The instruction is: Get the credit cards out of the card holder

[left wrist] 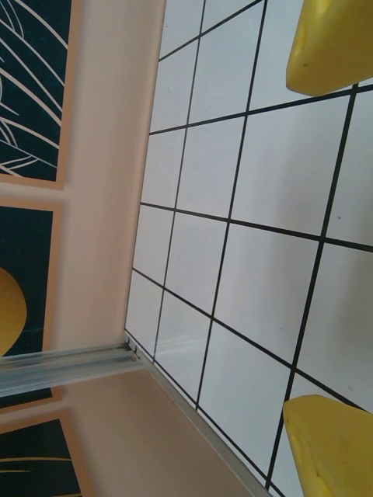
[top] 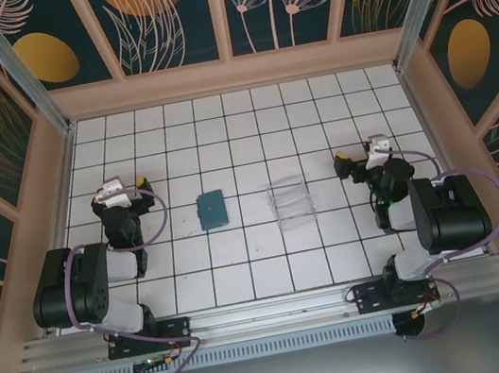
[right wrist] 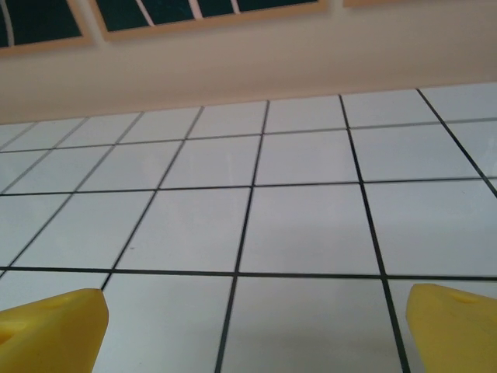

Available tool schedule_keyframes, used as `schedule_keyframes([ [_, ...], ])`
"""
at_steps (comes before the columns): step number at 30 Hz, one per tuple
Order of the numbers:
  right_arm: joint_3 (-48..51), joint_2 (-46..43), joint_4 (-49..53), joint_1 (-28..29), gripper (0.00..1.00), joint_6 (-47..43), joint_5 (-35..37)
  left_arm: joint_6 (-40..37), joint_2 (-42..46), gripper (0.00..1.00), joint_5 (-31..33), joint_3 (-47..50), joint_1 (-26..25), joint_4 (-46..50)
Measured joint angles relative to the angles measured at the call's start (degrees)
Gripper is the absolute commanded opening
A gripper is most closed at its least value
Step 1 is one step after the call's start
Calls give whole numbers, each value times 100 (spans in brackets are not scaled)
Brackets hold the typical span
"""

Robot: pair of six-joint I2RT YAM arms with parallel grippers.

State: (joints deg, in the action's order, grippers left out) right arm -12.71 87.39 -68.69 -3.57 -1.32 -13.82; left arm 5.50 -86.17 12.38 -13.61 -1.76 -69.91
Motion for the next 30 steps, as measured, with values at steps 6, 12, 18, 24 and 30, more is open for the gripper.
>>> schedule_keyframes([
  [6, -739, -472, 1340, 149, 98, 20, 393, -4, 748, 99, 94, -527, -20, 1191],
  [12, -1572, -1191, 3307, 402, 92, 116, 590, 350, 1331, 98, 282, -1147, -264, 2420],
  [18, -2387, -1683, 5359, 815, 79, 496, 575, 881, 1576, 99, 52, -1773, -616, 3866],
  [24, -2951, -1759, 7069, 1427, 67, 927, 387, 1377, 1585, 97, -608, -2496, -763, 5228],
  [30, -3445, -1425, 8301, 2186, 49, 1045, 356, 1751, 1572, 95, -1290, -2765, -841, 6122],
])
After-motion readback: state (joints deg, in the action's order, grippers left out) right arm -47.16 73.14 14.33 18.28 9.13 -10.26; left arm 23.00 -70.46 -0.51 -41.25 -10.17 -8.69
